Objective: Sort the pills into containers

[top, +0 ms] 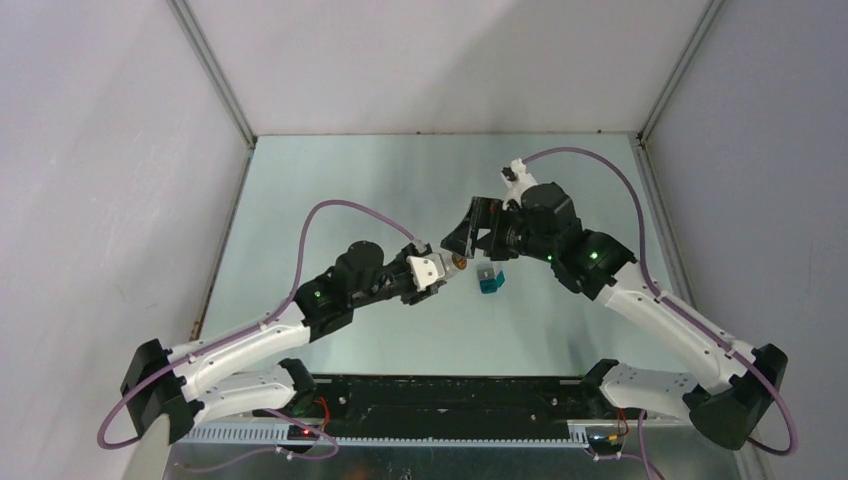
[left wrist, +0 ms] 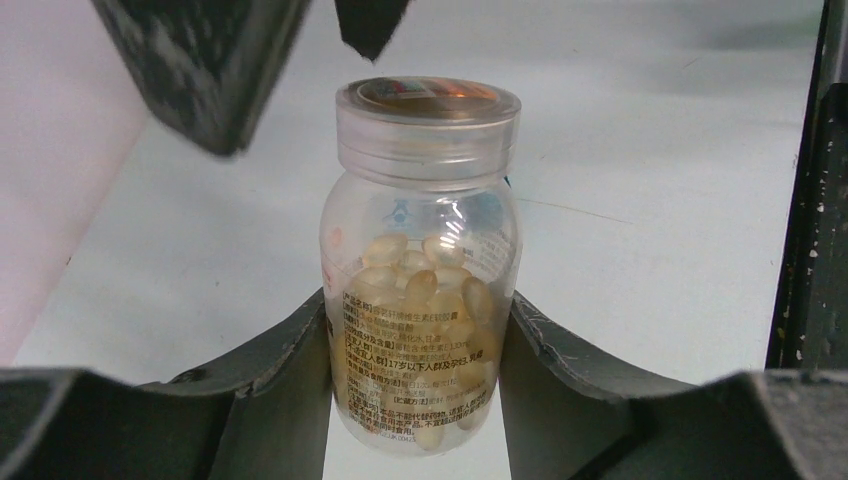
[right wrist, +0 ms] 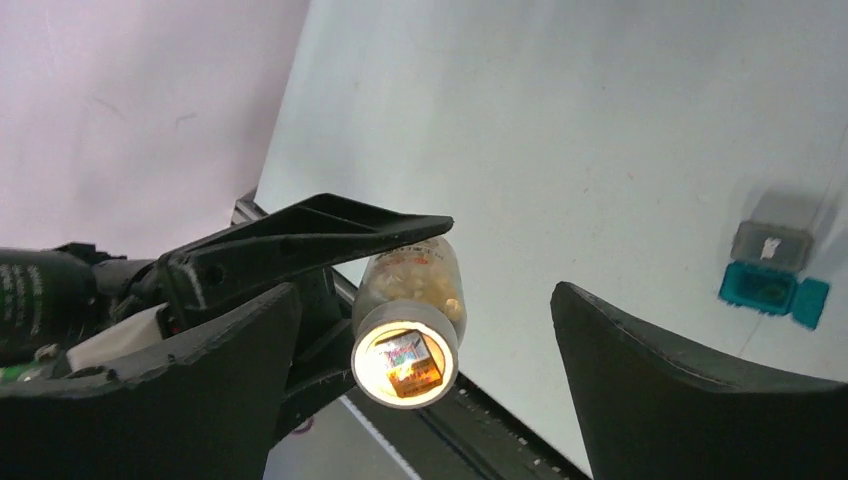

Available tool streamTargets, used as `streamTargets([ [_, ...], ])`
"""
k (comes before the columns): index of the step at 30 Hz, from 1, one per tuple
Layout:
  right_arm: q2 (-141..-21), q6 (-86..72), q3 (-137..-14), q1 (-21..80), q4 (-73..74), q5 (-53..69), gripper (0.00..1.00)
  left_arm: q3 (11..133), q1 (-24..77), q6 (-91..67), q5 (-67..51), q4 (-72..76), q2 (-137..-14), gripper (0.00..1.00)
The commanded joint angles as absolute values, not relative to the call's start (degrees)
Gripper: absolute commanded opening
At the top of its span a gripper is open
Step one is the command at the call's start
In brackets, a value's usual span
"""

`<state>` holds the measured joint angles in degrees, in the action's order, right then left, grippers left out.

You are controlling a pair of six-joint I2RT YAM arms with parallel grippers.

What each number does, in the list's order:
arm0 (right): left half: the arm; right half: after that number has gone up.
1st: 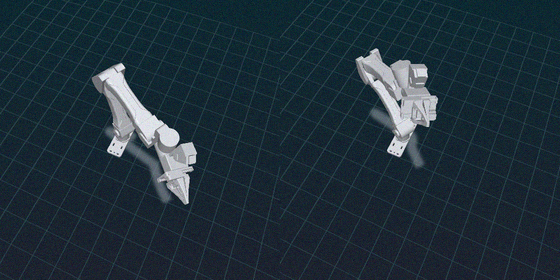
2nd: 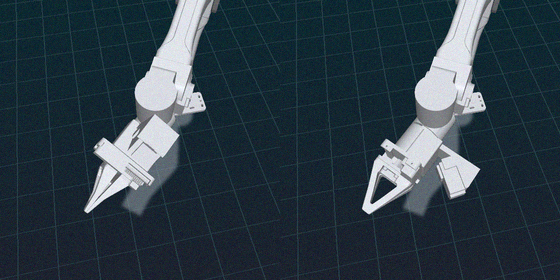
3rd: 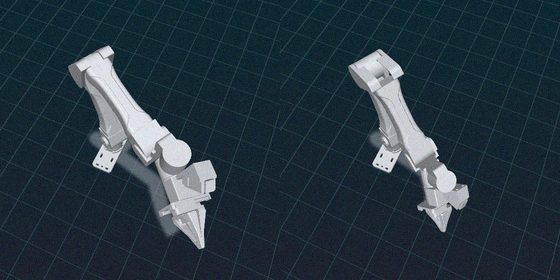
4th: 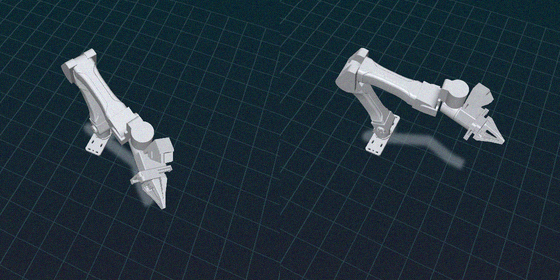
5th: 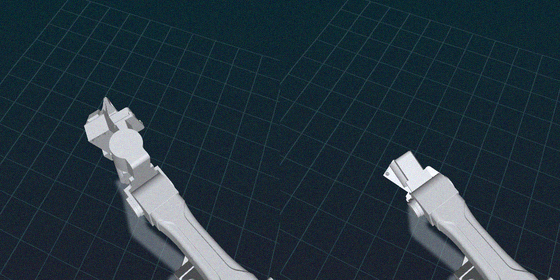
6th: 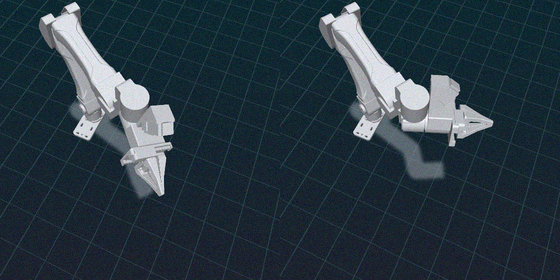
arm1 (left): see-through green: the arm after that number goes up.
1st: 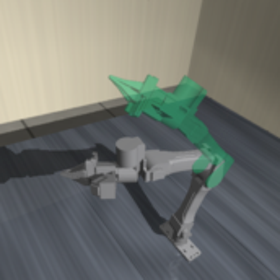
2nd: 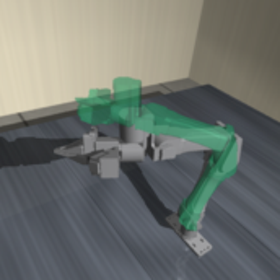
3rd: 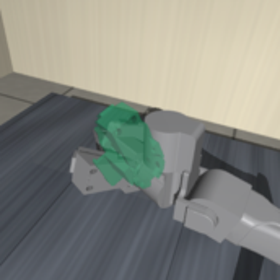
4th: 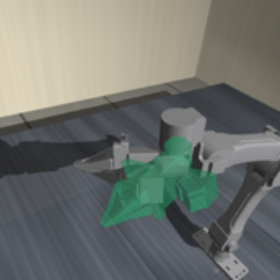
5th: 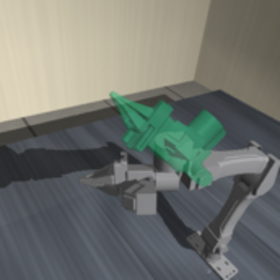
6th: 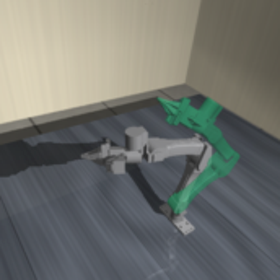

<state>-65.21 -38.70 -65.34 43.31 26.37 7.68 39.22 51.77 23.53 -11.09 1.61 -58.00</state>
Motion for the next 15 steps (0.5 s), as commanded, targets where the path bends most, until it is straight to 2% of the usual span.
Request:
streamTargets([
  [1, -60.67, -25.58, -65.08, 42.11, 22.52, 12.99, 0.99, 39.68, 51.90, 23.84, -10.87, 5.06, -57.40, 0.00],
  [7, -58.93, -5.03, -64.77, 41.87, 28.50, 23.13, 0.98, 39.59, 51.90, 24.57, -15.37, 4.35, -56.54, 0.00],
  [9, -59.01, 0.07, -64.53, 41.99, 30.01, 26.57, 0.95, 39.09, 51.86, 24.75, -18.79, 4.88, -56.11, 0.00],
  [13, -59.38, 6.11, -64.53, 41.96, 31.94, 25.94, 0.89, 39.10, 51.87, 24.96, -21.85, 4.15, -55.90, 0.00],
  [15, -59.86, 8.42, -64.77, 41.87, 32.42, 26.72, 0.83, 39.45, 51.86, 25.16, -22.90, 3.30, -56.05, 0.00],
])
